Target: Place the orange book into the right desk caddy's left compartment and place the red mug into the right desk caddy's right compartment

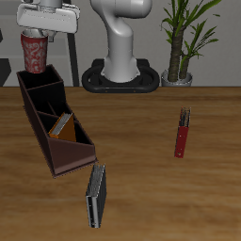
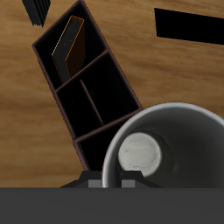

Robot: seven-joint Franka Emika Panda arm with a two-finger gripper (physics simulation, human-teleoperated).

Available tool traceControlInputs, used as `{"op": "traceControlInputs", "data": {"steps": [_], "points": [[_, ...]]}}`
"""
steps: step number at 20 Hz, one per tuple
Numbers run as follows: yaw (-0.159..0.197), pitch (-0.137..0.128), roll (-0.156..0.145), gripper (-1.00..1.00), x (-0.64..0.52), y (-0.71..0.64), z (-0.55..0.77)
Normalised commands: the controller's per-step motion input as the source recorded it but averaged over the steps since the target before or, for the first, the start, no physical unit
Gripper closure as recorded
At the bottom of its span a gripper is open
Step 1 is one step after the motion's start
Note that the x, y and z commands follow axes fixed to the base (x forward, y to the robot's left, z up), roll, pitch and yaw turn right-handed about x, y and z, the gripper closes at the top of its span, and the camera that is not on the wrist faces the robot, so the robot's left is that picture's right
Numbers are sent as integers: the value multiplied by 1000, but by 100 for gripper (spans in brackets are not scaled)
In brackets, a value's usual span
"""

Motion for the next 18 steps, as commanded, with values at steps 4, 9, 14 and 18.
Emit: {"op": "traceControlInputs", "data": {"steps": [4, 9, 14, 18], "points": [[8, 5, 29, 100, -23, 98, -143], [-24, 19, 0, 100, 43, -7, -198], [-14, 15, -1, 100, 2, 7, -125], [-26, 11, -6, 100, -58, 12, -208]]}}
